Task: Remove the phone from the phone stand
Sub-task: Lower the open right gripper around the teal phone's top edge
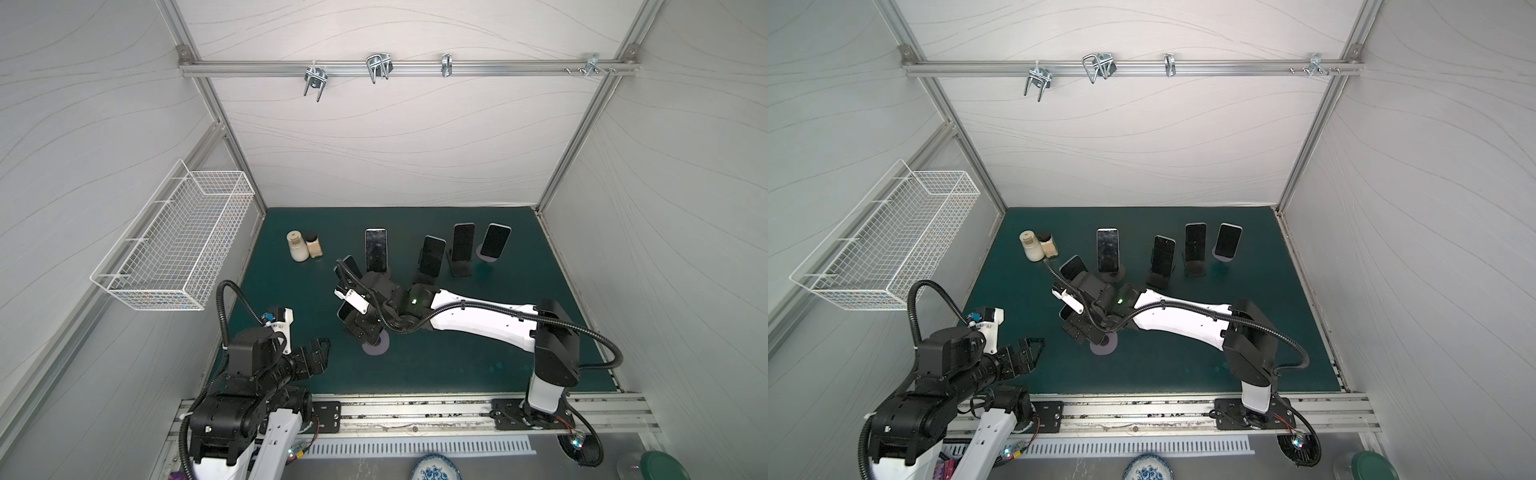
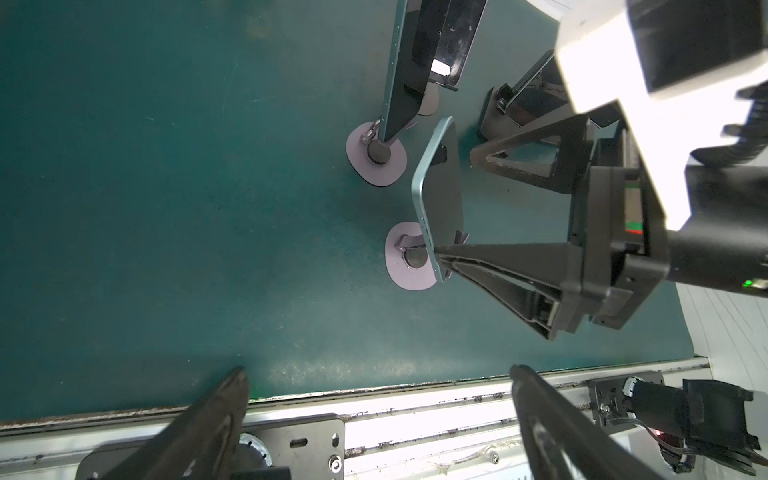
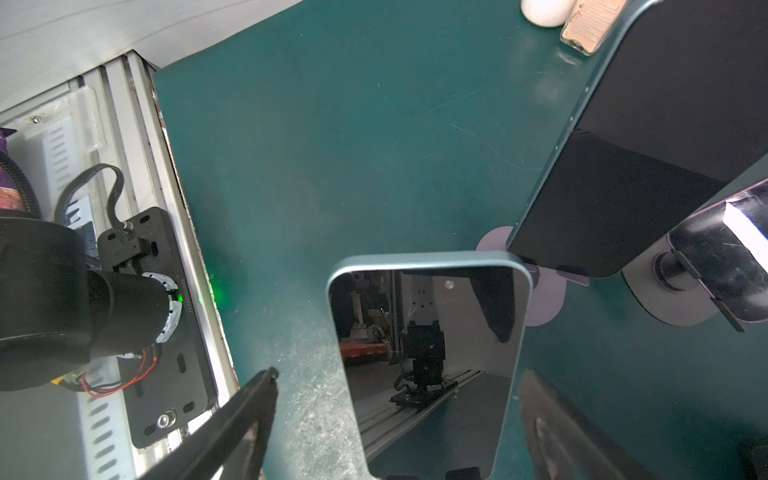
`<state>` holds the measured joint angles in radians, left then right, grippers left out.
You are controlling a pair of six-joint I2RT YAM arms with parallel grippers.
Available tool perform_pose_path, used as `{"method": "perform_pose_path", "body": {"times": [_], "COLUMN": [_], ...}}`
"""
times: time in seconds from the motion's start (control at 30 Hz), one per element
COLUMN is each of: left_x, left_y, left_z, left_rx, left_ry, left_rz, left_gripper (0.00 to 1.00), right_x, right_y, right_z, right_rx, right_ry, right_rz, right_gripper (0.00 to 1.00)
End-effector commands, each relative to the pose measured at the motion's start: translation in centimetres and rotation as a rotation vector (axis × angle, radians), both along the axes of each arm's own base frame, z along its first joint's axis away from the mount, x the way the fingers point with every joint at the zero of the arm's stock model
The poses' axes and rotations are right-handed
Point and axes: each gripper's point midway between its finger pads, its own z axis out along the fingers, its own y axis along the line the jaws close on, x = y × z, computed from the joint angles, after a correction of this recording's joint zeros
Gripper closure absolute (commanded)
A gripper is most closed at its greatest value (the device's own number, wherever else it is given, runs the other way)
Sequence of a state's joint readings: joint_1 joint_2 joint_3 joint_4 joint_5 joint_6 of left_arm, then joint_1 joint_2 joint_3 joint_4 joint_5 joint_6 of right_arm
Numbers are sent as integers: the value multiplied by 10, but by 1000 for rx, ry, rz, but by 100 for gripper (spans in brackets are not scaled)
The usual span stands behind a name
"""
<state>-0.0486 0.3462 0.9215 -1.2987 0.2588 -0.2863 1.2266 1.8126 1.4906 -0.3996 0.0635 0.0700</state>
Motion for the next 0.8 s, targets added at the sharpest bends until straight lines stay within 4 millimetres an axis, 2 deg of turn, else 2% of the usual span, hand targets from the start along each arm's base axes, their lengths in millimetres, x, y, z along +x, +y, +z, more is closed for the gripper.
{"method": "perform_pose_path", "body": {"times": [0.0,0.77], "left_x": [5,11], "left_y": [-4,-3], "left_z": [6,-1], "left_rx": [-6,-16], "left_ry": [-39,7], "left_rz": [-25,-5], "left_gripper": [1,1], "right_x": [-4,5], "right_y": [1,12], "right_z": [-4,-12], "right_rx": [-29,-35], "right_ry": [-12,-35], "right_rz": [18,5], "right_gripper": [7,8]}}
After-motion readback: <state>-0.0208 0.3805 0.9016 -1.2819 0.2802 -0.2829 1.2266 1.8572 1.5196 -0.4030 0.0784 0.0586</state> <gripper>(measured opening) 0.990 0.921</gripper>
